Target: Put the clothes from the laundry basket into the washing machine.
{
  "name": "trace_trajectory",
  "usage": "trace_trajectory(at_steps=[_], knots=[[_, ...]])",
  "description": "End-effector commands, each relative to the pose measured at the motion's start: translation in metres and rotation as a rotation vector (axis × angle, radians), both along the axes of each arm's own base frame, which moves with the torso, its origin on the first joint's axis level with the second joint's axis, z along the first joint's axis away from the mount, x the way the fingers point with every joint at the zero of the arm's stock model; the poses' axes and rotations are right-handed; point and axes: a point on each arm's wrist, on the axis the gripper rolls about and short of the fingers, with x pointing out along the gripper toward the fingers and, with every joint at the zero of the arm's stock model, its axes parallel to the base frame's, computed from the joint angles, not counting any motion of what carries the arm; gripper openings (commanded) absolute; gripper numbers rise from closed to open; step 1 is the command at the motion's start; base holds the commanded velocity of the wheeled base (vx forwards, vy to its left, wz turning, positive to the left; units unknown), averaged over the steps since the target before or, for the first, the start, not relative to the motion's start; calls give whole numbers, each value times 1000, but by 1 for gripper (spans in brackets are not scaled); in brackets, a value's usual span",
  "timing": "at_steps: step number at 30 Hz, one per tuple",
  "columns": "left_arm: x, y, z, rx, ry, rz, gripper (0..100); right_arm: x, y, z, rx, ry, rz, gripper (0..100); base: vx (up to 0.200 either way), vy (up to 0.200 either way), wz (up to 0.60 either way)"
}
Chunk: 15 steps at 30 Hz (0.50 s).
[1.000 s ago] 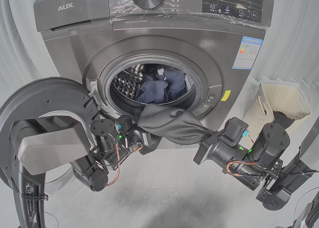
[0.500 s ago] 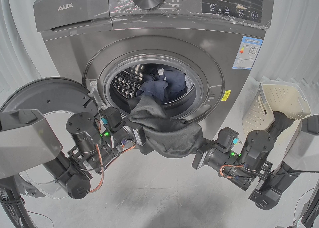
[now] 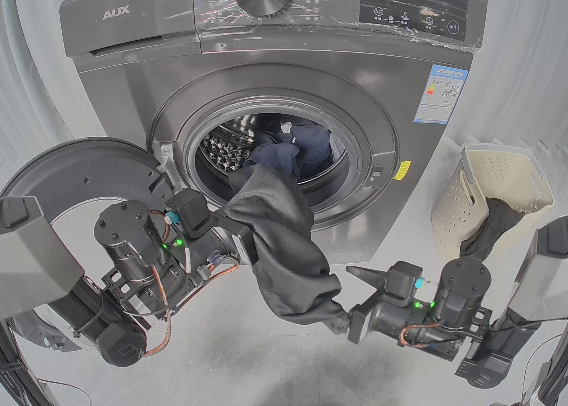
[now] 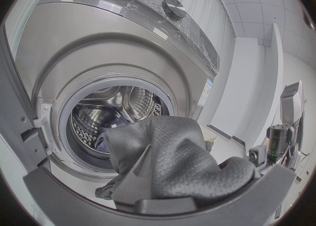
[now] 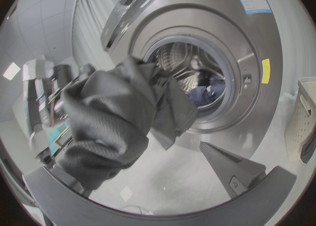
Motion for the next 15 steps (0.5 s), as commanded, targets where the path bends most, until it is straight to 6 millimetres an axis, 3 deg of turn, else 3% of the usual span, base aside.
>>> trace_trajectory(at_steps=[1, 7, 11, 15], knots=[[-1, 4, 1, -6, 3, 9, 0, -38, -27, 7, -46, 21, 131, 100, 0, 0, 0], [-12, 16, -9, 28, 54, 20, 0, -54, -41, 18, -27, -1, 261, 100, 0, 0, 0], [-20, 22, -13, 44, 77, 25, 0, -54, -46, 24, -5, -9, 236, 100, 0, 0, 0], [-27, 31, -11, 32, 93, 32, 0, -31, -68, 20, 1, 18, 55, 100, 0, 0, 0]])
